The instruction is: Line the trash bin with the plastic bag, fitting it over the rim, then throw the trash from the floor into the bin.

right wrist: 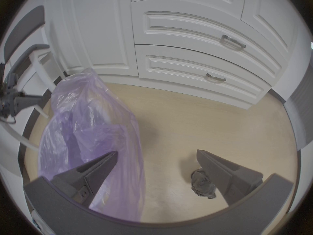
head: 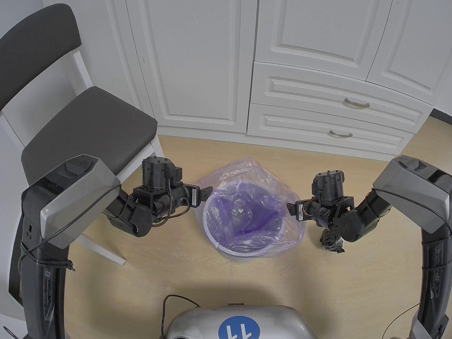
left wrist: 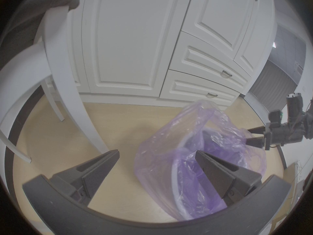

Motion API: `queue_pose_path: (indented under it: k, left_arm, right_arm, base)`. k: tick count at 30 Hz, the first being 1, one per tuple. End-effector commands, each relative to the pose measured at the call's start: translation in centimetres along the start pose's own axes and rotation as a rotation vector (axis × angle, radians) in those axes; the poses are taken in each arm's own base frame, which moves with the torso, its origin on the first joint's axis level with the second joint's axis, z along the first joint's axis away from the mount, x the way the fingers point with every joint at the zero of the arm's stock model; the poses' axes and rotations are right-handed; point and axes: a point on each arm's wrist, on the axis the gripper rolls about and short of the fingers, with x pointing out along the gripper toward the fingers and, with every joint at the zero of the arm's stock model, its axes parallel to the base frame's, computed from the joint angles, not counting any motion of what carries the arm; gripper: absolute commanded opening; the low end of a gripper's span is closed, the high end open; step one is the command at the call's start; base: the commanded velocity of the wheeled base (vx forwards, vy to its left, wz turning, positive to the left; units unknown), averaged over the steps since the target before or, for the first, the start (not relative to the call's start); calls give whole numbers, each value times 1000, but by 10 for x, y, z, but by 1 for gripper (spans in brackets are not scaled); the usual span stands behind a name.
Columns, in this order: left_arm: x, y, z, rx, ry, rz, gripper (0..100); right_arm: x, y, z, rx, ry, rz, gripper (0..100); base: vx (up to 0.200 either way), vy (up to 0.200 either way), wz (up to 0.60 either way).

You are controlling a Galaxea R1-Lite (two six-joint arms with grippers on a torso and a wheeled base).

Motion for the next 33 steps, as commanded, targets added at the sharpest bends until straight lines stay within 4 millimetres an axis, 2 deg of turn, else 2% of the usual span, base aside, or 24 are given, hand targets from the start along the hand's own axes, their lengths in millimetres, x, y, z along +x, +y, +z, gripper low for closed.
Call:
queue_pose_path:
  k: [1,3,7,9,14,21,28,33]
  left_arm:
    - [8,-11,-11,8,20,-29,100]
    - [9,-11,-10,8,21,-40,100]
    - [30,-9,-13,6,-5,-50,100]
    - [32,-8,-13,4,-5,-48,100]
    - [42,9,-8,-81,-11,-16,100]
    - [52,27,-13,-142,-25,15,100]
    - [61,30,-26,-172,-10,20,100]
    - [76,37,-34,-178,2,63,100]
  right_arm:
    - [32,5,-13,72,-6,-8,100]
    - [34,6,-11,95,-15,-7,100]
    - [44,7,-4,179,-50,-3,100]
    - [44,7,-4,184,-52,-2,100]
    - [59,5,5,279,-112,-2,100]
    - [68,-3,4,301,-150,-11,100]
    - [77,-8,1,312,-154,-22,100]
    - [89,-18,-7,329,-137,-39,100]
  base:
    - [0,0,0]
    - [0,0,0]
    - [0,0,0]
    - [0,0,0]
    - [0,0,0]
    - [0,0,0]
    - [0,0,0]
    - [0,0,0]
